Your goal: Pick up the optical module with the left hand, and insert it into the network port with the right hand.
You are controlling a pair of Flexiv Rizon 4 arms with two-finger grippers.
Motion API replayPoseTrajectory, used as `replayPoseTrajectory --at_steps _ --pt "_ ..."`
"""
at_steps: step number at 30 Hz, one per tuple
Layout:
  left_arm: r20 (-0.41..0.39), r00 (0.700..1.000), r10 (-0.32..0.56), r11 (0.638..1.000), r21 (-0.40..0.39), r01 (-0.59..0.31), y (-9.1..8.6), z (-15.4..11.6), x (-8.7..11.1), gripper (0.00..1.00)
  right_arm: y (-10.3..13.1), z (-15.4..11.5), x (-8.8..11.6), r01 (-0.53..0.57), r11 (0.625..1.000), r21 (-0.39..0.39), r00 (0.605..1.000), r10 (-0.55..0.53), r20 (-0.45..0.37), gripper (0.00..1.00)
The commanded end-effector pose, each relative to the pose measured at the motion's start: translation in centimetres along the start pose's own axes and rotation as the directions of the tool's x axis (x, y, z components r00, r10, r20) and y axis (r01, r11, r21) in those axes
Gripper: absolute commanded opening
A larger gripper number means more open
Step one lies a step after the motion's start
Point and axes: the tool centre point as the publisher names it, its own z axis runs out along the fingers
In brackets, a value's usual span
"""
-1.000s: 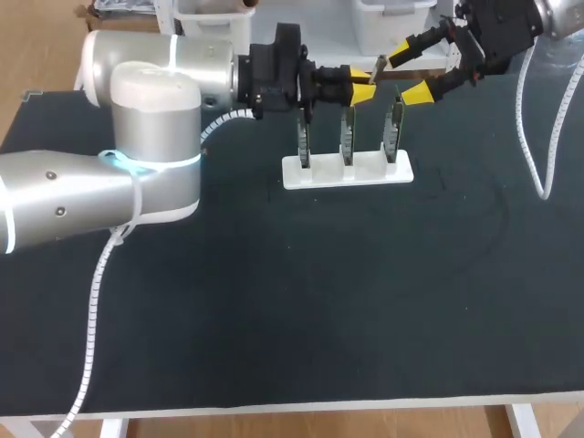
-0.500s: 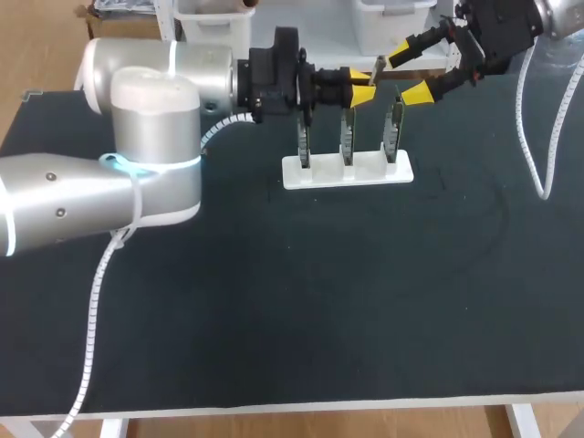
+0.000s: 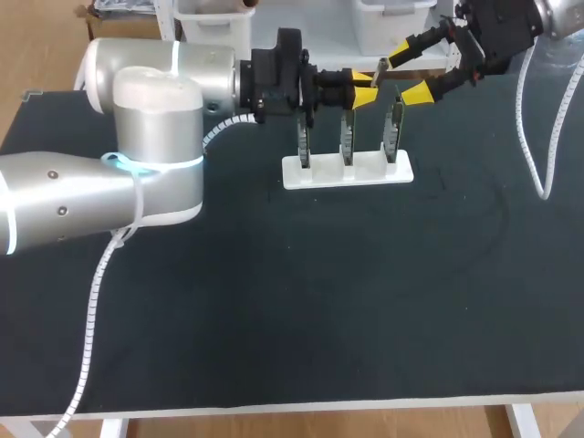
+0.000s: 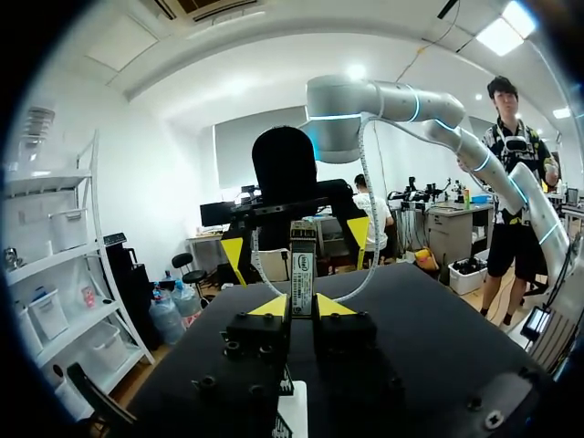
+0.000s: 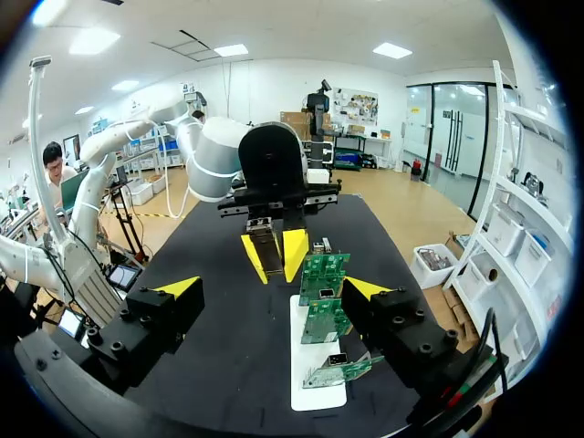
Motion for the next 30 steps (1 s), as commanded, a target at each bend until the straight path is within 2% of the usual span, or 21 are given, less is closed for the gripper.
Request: replayPoseTrajectory --at_steps 1,30 --pt "-0.040 0.999 -0.007 1.000 0.003 0.007 -0.18 -0.18 -0.33 0.00 0.12 -0.01 -0.04 0.000 1.000 0.003 1.000 0.000 -0.001 1.00" --pt "-0.022 1.000 0.002 1.000 0.000 -0.002 0.01 -0.05 -0.57 0.00 0.12 -0.01 -0.04 0.000 1.000 0.003 1.000 0.000 -0.001 1.00"
